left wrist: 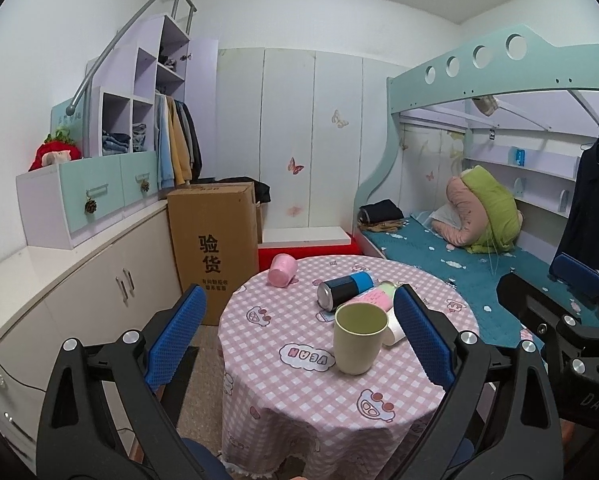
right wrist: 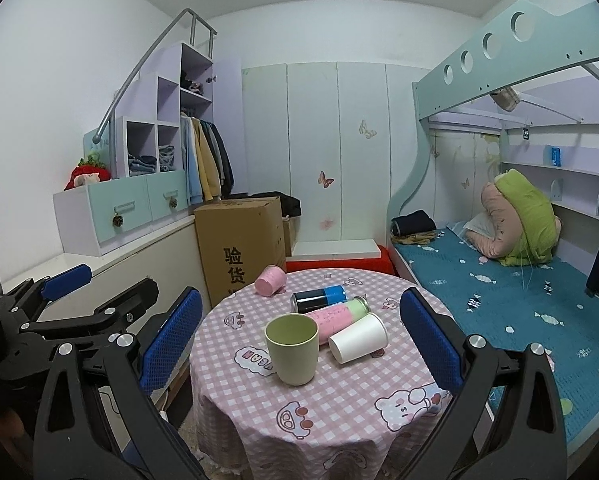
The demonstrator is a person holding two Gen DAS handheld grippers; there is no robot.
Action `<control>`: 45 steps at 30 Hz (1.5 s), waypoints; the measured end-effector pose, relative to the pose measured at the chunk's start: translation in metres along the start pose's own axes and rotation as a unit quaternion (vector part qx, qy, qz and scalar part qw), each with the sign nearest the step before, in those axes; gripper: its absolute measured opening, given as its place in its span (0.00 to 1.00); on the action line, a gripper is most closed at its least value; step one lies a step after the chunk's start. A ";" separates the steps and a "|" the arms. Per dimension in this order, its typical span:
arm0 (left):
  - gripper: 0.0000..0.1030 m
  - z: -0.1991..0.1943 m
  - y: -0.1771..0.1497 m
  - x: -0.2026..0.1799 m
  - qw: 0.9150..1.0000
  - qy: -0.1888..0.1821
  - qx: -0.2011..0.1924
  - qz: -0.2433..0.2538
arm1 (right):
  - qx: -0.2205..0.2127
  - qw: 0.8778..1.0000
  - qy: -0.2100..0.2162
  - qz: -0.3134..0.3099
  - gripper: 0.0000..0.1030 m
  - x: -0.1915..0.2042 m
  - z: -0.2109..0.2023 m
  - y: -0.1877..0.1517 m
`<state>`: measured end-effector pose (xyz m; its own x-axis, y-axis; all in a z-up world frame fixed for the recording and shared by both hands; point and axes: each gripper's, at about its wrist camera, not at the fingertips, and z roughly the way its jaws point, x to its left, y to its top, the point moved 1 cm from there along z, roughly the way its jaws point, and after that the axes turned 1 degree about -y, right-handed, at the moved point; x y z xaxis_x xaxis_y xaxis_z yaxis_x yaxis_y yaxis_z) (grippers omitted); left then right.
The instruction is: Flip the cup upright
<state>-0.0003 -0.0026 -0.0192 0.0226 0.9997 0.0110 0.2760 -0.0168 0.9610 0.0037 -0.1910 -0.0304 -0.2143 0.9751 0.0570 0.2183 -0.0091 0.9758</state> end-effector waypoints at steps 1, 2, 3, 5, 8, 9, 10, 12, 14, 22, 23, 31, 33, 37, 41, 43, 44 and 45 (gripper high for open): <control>0.92 0.000 0.000 0.000 1.000 0.001 -0.001 0.000 | -0.002 1.000 0.000 0.001 0.93 0.000 -0.002 0.000; 0.92 -0.001 0.001 -0.001 1.000 0.001 -0.003 0.001 | -0.003 1.000 0.000 0.002 0.93 -0.001 -0.003 0.000; 0.92 -0.001 0.000 0.000 1.000 0.001 -0.003 0.001 | -0.004 1.000 0.000 0.003 0.93 -0.001 -0.003 0.000; 0.92 -0.002 0.001 0.000 1.000 0.001 -0.005 0.001 | -0.005 1.000 0.000 0.003 0.93 -0.002 -0.004 0.001; 0.92 -0.003 0.001 -0.001 1.000 0.002 -0.007 0.002 | -0.006 1.000 0.000 0.004 0.93 -0.003 -0.004 0.001; 0.92 -0.003 0.001 -0.002 1.000 0.002 -0.006 0.002 | -0.006 1.000 0.000 0.004 0.93 -0.003 -0.004 0.001; 0.92 -0.003 0.002 -0.002 1.000 0.002 -0.006 0.002 | -0.006 1.000 0.001 0.005 0.93 -0.003 -0.004 0.001; 0.92 -0.004 0.002 -0.002 1.000 0.001 -0.007 0.001 | -0.006 1.000 0.000 0.004 0.93 -0.003 -0.004 0.001; 0.92 -0.004 0.002 -0.002 1.000 0.002 -0.008 0.002 | -0.007 1.000 0.000 0.004 0.93 -0.003 -0.004 0.001; 0.92 -0.005 0.004 -0.003 1.000 0.004 -0.009 0.003 | -0.007 1.000 0.001 0.005 0.93 -0.003 -0.005 0.001; 0.92 -0.006 0.005 -0.003 1.000 0.004 -0.009 0.004 | -0.007 1.000 0.001 0.005 0.93 -0.003 -0.005 0.002; 0.92 -0.006 0.007 -0.004 1.000 0.004 -0.009 0.003 | -0.008 1.000 0.001 0.005 0.93 -0.004 -0.005 0.001; 0.92 -0.006 0.005 -0.003 1.000 0.003 -0.009 0.003 | -0.007 1.000 0.000 0.005 0.93 -0.004 -0.005 0.002; 0.92 -0.007 0.006 -0.003 1.000 0.005 -0.011 0.003 | -0.008 1.000 0.001 0.006 0.93 -0.004 -0.005 0.001; 0.92 -0.007 0.005 -0.003 1.000 0.005 -0.011 0.004 | -0.008 1.000 0.002 0.006 0.93 -0.005 -0.006 0.001; 0.92 -0.007 0.006 -0.004 1.000 0.005 -0.011 0.004 | -0.008 1.000 0.001 0.007 0.93 -0.005 -0.006 0.001; 0.92 -0.007 0.006 -0.003 1.000 0.004 -0.011 0.002 | -0.008 1.000 0.002 0.007 0.93 -0.005 -0.006 0.001; 0.92 -0.007 0.005 -0.003 1.000 0.004 -0.011 0.002 | -0.007 1.000 0.002 0.007 0.93 -0.005 -0.006 0.001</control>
<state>-0.0059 -0.0059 -0.0124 0.0167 0.9997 0.0165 0.2551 -0.0202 0.9667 -0.0007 -0.1973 -0.0286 -0.2156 0.9739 0.0712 0.2072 -0.0256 0.9780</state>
